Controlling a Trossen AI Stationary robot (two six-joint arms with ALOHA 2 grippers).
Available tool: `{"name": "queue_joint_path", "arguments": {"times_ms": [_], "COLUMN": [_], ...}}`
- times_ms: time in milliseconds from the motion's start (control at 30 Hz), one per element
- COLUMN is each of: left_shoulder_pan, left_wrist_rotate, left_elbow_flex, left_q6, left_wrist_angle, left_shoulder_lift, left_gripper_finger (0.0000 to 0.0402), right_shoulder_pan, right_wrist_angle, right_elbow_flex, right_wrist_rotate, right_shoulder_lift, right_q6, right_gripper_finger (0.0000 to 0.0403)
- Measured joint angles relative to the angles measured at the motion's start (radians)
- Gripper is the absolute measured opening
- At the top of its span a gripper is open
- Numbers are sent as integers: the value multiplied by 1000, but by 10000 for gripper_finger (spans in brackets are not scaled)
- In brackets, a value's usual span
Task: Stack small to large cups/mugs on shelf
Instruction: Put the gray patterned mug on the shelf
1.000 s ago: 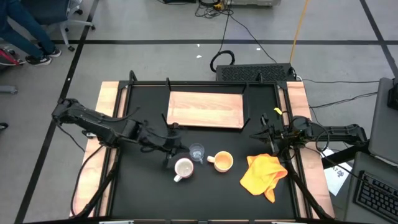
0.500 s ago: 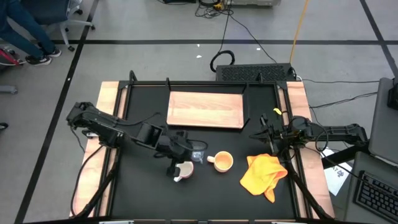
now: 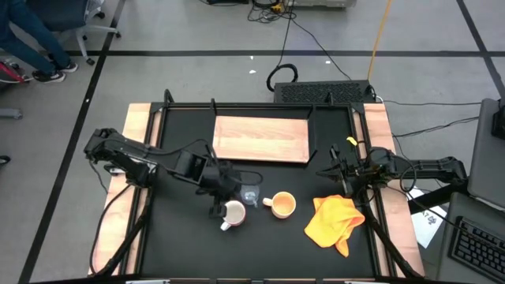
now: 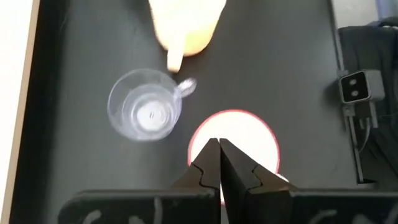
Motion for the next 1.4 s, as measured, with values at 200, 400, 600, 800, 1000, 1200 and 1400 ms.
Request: {"name": "queue_joint_path", "arguments": {"times_ms": [200,400,600,800,1000,1200,1400], "left_shoulder_pan": [0,-21,-39,-44,-44,-44,-43], "left_wrist_rotate": [50,71,85,106,106,106,106], "left_elbow_flex": [0,0,-1,-1,-2,-2,2], "left_q6": [-53,-104,-156,-161,-164,-164,-159], "left_wrist_angle": [-12,-36,-51,-61,-54,-52,-27], "left_shoulder_lift": [0,4,56,124,130,128,128], "left_gripper_finger": [0,0,0,0,0,0,12], "right_shoulder_pan": [0,0,0,0,0,0,0], "right_wrist_angle": [3,3,3,5,5,5,4], "right_elbow_flex": [0,0,0,0,0,0,0], "right_wrist_rotate": [0,0,0,0,0,0,0], "right_shoulder_lift": [0,0,0,0,0,0,0], "right_q6": [0,0,0,0,0,0,0], "right_gripper_finger": [0,0,0,0,0,0,0]}}
